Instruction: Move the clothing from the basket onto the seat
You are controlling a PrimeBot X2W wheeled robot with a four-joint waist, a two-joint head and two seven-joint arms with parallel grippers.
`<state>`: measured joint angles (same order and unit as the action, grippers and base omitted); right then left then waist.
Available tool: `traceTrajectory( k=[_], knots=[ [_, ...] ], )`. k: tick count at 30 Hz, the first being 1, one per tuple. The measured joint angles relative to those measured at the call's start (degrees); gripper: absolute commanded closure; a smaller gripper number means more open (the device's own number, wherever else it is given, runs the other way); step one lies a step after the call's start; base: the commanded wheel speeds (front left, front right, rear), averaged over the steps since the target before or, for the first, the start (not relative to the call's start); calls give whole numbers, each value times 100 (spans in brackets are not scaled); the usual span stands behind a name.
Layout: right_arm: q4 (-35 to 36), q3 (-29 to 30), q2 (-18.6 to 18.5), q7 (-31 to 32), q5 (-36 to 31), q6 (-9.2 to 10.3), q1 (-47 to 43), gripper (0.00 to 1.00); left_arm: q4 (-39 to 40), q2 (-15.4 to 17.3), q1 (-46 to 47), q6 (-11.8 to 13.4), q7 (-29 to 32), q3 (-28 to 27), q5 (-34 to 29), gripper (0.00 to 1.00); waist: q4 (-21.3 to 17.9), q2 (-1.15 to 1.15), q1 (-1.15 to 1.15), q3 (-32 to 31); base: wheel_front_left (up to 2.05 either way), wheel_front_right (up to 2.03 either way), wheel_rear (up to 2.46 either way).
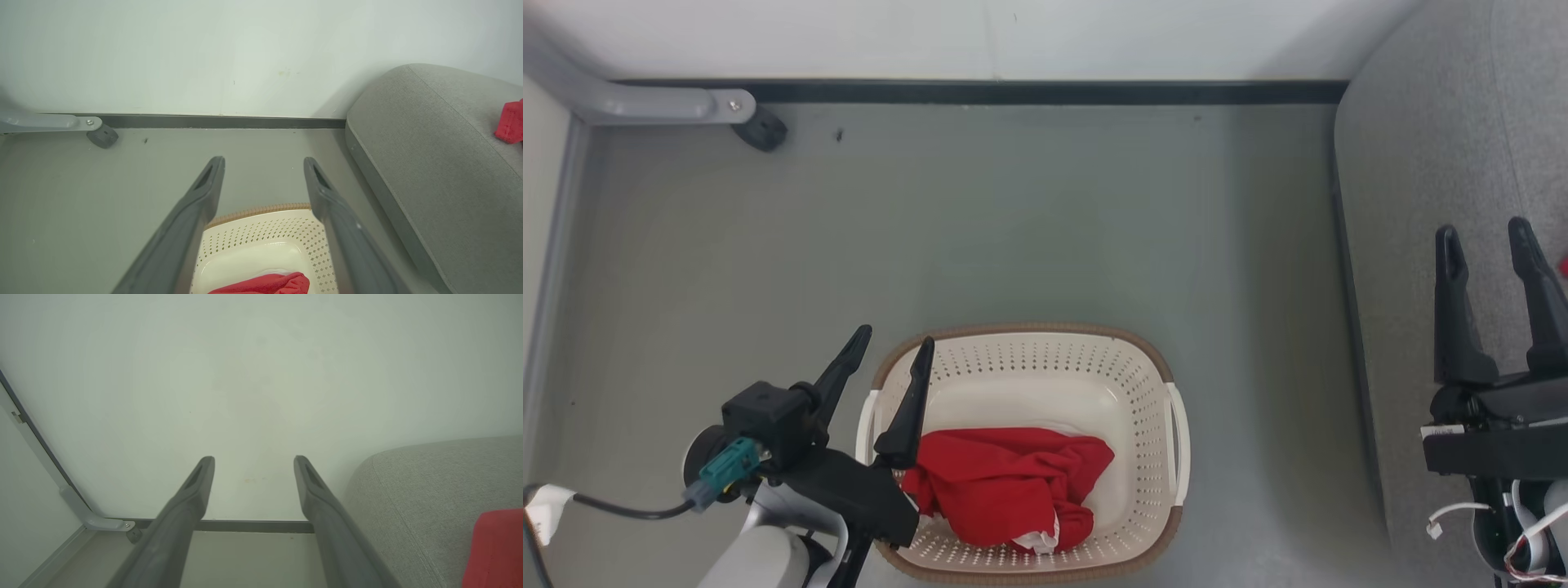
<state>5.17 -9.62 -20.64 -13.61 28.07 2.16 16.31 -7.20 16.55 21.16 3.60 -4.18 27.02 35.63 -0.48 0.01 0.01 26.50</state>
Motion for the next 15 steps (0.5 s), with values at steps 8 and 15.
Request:
traceTrajectory(
  k=[8,15],
  knots=[
    [40,-7,-3,0,-43,-14,320,0,-365,-59,367,-120,183,202,-74,0,-145,0,0,421,0,0,0],
    [92,-32,5,0,-148,-14,619,0,-787,-97,621,-268,330,365,-104,0,-251,0,0,790,0,0,0]
  ],
)
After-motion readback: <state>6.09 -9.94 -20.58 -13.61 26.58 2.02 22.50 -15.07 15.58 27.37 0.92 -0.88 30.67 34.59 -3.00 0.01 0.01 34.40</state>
